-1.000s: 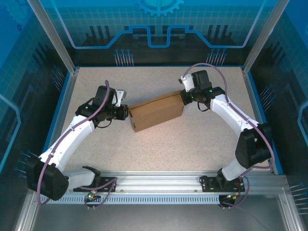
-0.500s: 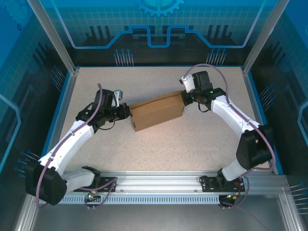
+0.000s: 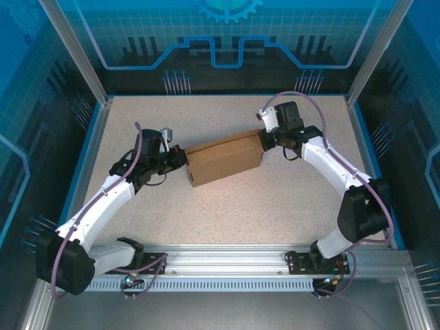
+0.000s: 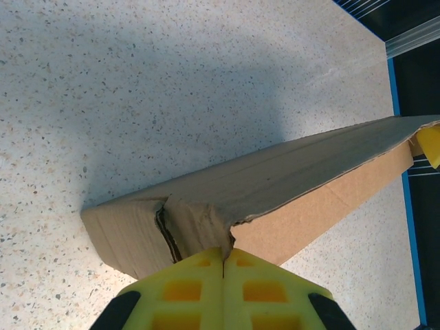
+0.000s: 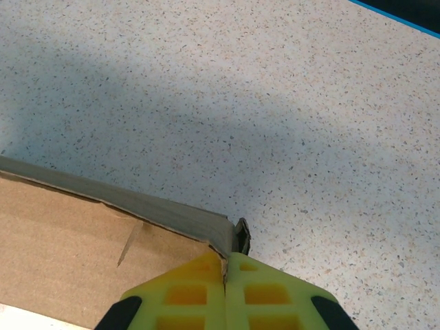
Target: Fold the paper box
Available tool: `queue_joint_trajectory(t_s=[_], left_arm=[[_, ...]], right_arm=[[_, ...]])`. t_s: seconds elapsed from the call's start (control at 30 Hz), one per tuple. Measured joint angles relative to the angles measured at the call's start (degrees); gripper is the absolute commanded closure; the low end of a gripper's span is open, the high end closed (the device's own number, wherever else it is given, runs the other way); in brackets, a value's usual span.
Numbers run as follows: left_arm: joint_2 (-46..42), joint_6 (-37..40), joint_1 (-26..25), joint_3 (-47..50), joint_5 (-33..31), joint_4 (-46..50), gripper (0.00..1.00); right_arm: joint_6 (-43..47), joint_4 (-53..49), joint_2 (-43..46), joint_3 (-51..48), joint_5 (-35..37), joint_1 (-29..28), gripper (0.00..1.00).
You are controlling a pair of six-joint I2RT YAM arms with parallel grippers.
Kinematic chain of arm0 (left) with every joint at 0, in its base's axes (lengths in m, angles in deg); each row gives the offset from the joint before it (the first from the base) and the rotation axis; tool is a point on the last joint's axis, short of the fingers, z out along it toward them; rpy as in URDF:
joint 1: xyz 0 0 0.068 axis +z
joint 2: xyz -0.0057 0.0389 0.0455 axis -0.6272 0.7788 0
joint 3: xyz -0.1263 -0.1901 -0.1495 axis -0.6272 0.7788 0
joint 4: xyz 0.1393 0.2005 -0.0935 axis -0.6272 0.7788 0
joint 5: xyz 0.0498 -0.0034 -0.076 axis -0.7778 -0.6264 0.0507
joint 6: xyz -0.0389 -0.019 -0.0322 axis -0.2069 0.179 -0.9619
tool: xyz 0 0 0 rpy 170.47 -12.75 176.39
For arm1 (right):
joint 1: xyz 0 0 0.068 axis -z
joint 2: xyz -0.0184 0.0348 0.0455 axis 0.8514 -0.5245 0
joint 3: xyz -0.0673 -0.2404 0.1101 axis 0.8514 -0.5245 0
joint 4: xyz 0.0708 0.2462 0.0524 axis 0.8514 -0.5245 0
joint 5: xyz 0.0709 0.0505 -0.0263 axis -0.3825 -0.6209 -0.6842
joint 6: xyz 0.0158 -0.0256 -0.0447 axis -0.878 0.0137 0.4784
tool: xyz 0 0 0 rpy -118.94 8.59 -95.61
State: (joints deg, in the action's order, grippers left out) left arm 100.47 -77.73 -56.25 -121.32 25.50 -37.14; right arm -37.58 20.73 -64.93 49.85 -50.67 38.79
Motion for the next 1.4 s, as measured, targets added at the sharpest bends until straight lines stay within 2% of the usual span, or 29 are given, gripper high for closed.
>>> queue_joint_trajectory(t_s=[0.43,0.73,1.03,1.17,1.27,1.4], left_arm=[[-0.68,2.49,-0.02,2.38,-1.14,-2.73,1.0],[-0.81,6.54,-0.39,5.22,-1.55,-4.76,0.93],[-1.88,8.2,-0.63,5.42,-1.29,-4.13,0.65],[-3.54,9.2,-0.66,5.4,-1.03,-2.54,0.47],[-4.98,9.25,-0.61,5.16,-0.7,-2.16,0.39],[-5.33,8.87,0.44,3.54,0.13,-2.45,0.34]], right_arm=[[-0.63,1.53,0.04,-0.87,0.26,0.0,0.94],[-1.99,6.73,2.54,-5.99,0.39,-0.02,0.94],[-2.99,8.81,3.89,-8.15,1.29,-0.72,0.94],[-3.02,8.81,3.89,-8.15,1.42,-0.9,0.95],[-3.04,8.81,3.89,-8.15,1.55,-0.96,0.94],[-3.26,8.83,3.89,-8.15,1.68,-1.01,0.95]])
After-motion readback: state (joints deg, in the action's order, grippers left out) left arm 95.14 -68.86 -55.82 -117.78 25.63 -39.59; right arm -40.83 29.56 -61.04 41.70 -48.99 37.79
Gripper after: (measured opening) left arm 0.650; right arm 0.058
